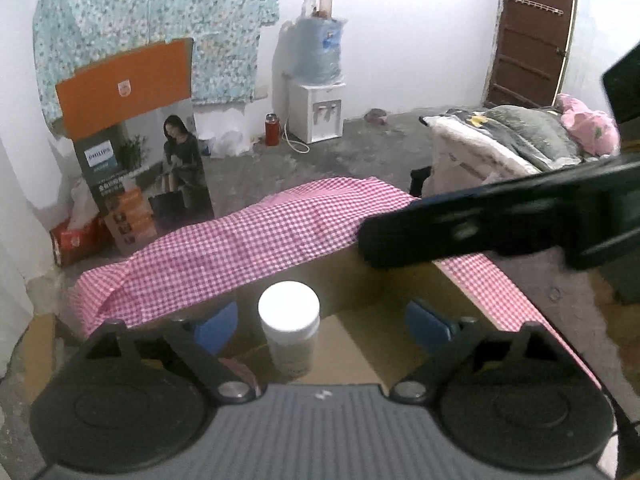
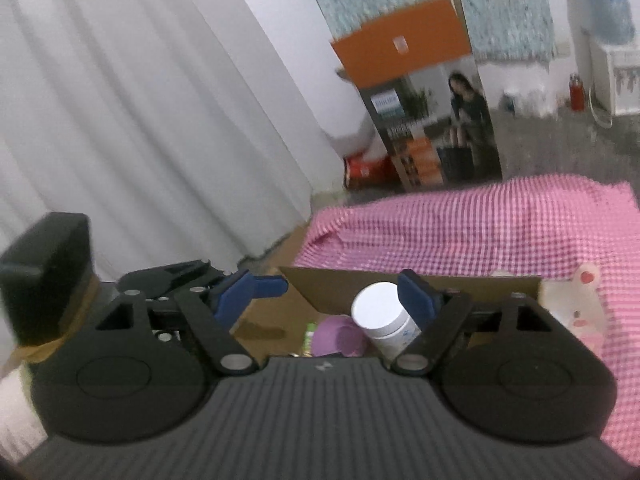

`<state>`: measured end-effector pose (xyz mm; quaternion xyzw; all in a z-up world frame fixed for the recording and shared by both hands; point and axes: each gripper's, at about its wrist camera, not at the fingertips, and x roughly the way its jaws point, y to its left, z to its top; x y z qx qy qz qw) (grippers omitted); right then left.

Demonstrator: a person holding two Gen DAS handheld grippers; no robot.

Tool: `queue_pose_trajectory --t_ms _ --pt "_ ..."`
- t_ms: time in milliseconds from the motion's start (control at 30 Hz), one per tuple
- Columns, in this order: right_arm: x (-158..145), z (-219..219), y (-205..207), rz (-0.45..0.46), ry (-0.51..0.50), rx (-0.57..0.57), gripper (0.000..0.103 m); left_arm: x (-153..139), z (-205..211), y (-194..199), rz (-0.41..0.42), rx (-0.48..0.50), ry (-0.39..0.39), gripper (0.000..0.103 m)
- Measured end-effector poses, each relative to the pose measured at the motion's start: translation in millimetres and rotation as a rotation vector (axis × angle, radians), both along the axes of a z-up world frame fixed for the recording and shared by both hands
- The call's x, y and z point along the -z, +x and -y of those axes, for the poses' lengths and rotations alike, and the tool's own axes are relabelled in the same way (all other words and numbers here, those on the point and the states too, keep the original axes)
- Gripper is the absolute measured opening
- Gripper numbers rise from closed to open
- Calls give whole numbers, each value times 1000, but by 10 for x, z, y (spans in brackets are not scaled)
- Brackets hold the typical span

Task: Organize rigid objects
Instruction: 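Move the right tool to the white plug charger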

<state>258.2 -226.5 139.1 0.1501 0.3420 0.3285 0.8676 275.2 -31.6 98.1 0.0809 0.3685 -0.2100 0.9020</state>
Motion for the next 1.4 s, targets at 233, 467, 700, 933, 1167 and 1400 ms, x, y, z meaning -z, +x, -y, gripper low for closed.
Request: queue_pose_trajectory --t_ms 233,467,700,933,1167,1400 --pt "-420 314 -829 123 8 18 84 -309 -135 -597 58 9 -23 97" --pt "-319 576 -1604 157 21 44 84 -261 -186 -1323 95 28 -84 99" --pt "270 642 -2149 86 4 92 84 279 -44 -1789 41 51 -153 99" --pt "893 813 -2292 -40 61 178 84 870 320 -2074 50 94 -91 98" --pt "1324 779 -2102 -141 115 204 68 1219 591 -2075 62 88 -10 83" --pt "1624 616 -1725 -234 139 190 48 1331 671 -1761 53 10 56 57"
